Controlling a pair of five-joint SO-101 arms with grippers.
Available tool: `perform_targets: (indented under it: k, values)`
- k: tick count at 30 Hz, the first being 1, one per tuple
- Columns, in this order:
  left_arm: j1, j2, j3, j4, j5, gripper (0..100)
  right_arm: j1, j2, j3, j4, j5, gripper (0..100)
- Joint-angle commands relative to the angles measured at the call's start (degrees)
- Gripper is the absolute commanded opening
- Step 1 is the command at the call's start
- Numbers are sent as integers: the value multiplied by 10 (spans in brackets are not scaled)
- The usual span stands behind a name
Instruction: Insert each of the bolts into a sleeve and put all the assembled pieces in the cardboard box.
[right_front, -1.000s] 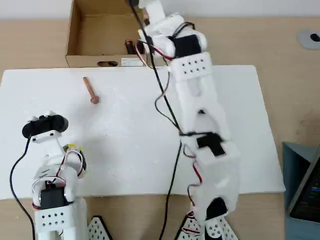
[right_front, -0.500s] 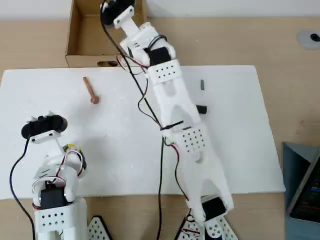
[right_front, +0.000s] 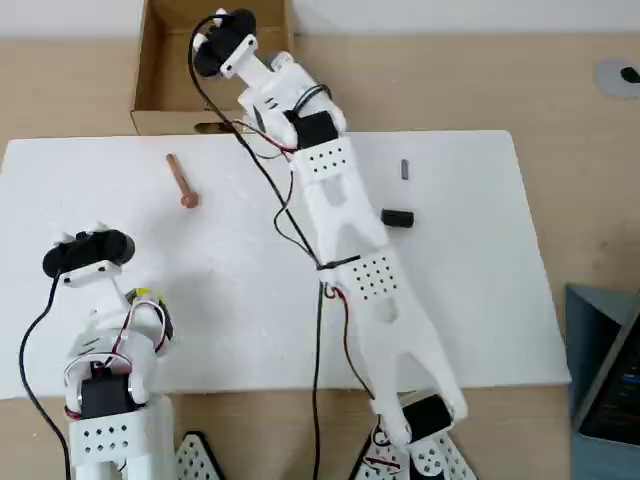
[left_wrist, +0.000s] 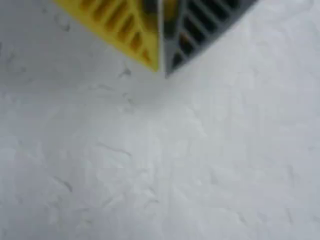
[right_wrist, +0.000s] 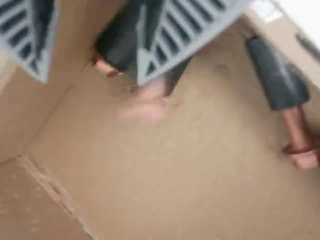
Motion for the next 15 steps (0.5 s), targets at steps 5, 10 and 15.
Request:
perform_targets:
  k: [5,10,15]
  values:
    - [-8,-4,-4,-3,4,5,-7,-9,-31,18,5,142]
    - [-8,-4,-4,-3,4,5,-2,-15,-32,51,4,142]
    - [-8,-4,-4,-3,4,5,-2,-76,-31,139,3,142]
